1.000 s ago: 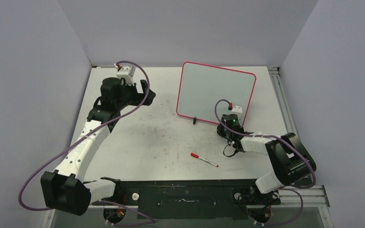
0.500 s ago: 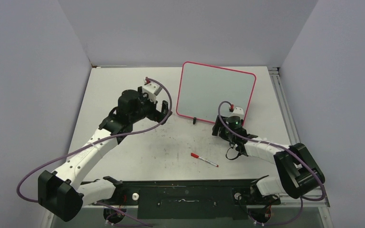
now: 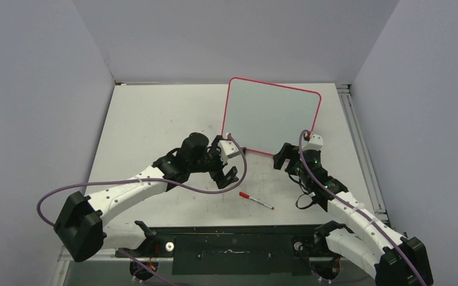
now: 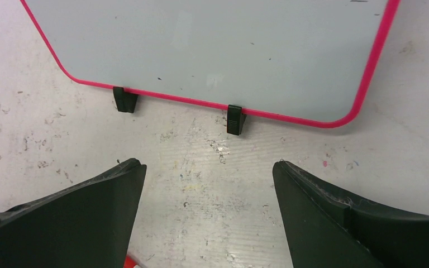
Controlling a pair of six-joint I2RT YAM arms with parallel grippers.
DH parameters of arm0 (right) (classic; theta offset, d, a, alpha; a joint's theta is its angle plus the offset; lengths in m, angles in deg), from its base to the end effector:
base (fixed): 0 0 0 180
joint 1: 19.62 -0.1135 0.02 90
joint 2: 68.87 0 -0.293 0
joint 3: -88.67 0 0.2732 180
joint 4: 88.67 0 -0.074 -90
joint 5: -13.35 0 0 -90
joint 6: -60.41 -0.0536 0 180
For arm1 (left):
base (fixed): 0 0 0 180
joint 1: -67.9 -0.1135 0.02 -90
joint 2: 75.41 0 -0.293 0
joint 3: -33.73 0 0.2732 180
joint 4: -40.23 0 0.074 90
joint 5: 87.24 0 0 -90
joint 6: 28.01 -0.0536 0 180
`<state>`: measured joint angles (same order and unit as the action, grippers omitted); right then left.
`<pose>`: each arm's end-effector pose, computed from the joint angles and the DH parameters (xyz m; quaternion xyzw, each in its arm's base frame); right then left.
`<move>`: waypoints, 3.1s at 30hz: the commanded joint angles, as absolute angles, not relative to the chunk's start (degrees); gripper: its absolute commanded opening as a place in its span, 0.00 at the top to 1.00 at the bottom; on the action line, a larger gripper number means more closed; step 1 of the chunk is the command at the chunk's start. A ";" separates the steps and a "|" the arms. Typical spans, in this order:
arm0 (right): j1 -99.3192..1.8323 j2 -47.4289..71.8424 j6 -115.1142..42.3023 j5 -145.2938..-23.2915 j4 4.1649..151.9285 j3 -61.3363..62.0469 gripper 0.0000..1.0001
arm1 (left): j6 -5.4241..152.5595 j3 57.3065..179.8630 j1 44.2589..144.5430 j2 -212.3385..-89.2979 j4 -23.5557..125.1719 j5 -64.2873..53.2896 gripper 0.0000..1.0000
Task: Write a sentence on the whiteboard
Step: Move the whiteboard stand to the center of the board, then open the whiteboard marker at the center of the board.
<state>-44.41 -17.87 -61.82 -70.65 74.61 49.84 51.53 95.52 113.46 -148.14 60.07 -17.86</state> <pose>0.1967 0.0847 0.2221 0.0823 0.8564 0.2027 0.4676 0.2021 -0.2331 0.2779 0.4798 0.7136 -0.2949 0.4166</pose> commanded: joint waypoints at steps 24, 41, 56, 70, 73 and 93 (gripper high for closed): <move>-43.96 -34.12 -61.14 -60.65 63.22 45.30 0.09 | 45.14 101.95 125.49 -173.38 49.80 -15.50 0.30; -43.90 -34.09 -61.74 -60.10 63.35 45.74 0.08 | 44.42 101.57 128.85 -177.48 49.49 -7.33 0.46; -43.87 -36.04 -61.83 -58.97 61.93 45.33 0.08 | 55.99 103.51 130.57 -179.58 59.14 -1.17 0.80; -43.87 -36.18 -61.21 -58.12 62.45 45.16 0.07 | 82.49 95.34 130.57 -172.82 58.47 4.35 0.89; -43.87 -35.56 -60.90 -58.15 62.39 44.91 0.08 | 84.75 94.75 131.03 -172.30 57.92 6.76 0.89; -43.87 -35.53 -58.95 -59.11 59.09 40.66 0.07 | 73.80 106.00 130.34 -163.81 72.92 1.55 0.29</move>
